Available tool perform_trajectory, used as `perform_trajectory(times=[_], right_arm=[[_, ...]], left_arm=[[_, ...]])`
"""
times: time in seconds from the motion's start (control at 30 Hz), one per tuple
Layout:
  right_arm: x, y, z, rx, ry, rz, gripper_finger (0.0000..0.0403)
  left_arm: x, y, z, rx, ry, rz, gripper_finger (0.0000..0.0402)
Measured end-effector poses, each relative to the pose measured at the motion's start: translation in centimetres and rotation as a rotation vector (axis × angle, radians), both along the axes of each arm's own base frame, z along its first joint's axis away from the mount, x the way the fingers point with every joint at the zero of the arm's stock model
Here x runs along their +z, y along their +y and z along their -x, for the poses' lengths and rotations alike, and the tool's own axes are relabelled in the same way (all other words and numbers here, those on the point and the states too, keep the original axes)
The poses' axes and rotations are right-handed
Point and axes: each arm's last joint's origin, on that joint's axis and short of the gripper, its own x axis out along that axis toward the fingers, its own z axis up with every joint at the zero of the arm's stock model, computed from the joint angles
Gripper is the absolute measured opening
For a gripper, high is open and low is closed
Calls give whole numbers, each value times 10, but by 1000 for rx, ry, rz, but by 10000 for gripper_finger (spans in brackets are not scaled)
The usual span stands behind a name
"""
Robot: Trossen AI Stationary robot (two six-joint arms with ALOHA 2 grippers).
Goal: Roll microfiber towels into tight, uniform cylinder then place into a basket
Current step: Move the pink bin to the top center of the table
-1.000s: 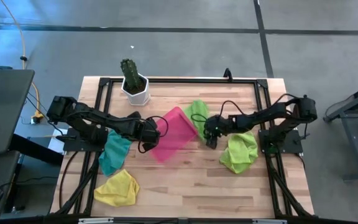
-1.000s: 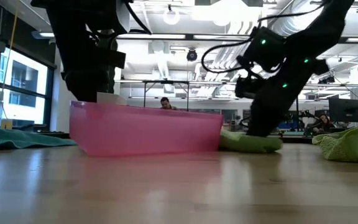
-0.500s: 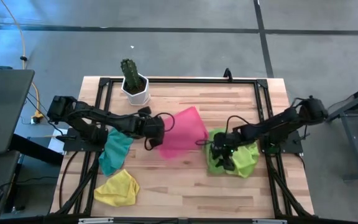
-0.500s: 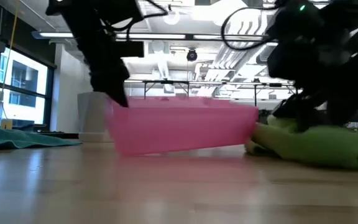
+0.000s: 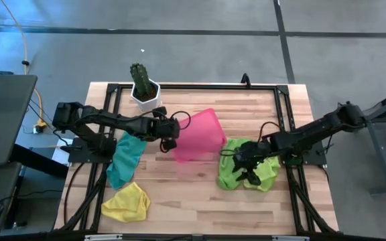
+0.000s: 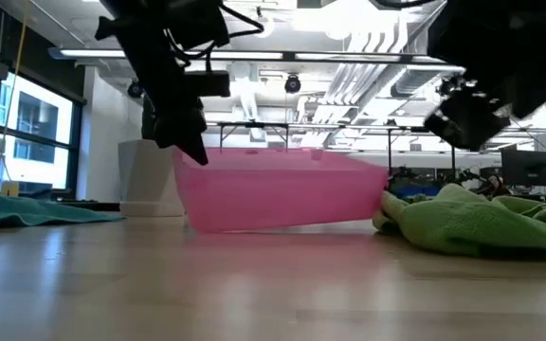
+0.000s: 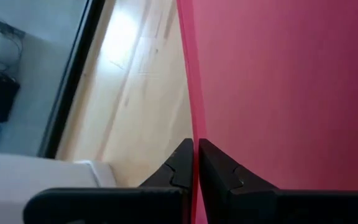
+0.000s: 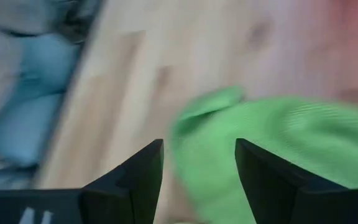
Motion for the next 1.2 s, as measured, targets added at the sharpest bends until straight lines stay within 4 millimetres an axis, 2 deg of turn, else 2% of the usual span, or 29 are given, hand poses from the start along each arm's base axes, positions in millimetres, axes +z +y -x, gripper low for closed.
perform_trajectory(times=[0.17,0.27,0.5,0.8,0.93,1.2], right_arm=[[-2,-15,-1,-280,-61,368,193],[-6,-24,-1,-371,-30,492,193],[-24,-32,-9,-396,70,436,193],[-57,-17,-24,-217,167,251,193],[-58,-11,-29,-154,129,198,193],[-47,-10,-32,-74,26,242,193]], left_arm=[[2,13,-2,-61,29,-48,6],[4,21,-4,-70,12,-74,6],[10,36,-8,-159,34,-161,6],[10,48,-6,-186,20,-130,6],[10,53,-4,-172,15,-128,6],[10,58,-3,-155,7,-121,6]])
